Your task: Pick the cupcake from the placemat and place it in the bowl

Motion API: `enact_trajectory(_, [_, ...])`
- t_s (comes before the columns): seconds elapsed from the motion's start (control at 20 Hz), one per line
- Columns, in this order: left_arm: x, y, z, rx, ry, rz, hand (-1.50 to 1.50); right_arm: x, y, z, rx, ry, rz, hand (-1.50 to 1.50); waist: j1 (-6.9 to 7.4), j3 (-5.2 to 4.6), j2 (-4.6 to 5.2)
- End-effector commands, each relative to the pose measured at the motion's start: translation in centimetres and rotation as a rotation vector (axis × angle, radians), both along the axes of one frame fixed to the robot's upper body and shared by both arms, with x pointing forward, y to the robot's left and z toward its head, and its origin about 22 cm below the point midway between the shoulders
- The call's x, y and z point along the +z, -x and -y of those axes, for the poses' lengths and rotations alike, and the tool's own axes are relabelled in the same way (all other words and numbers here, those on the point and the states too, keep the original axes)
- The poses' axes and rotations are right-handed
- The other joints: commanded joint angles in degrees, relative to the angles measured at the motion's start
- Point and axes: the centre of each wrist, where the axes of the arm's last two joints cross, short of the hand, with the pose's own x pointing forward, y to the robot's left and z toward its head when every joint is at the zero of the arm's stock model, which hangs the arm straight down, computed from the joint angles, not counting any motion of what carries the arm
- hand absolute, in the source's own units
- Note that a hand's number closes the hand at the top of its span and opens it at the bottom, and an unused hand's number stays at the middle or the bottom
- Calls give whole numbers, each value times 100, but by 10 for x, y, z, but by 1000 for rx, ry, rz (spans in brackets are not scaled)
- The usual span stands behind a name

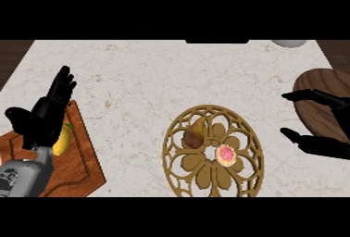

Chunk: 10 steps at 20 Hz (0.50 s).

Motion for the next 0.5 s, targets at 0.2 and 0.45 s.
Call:
enact_trajectory(0.2, [-12, 22, -26, 101, -27, -41, 0, -19, 98, -39, -49, 102, 74, -150, -188, 34, 47])
enact_trajectory(0.45, [-12, 24, -34, 91, -36, -30, 0, -2, 127, -39, -109, 169, 49, -150, -93, 35, 84])
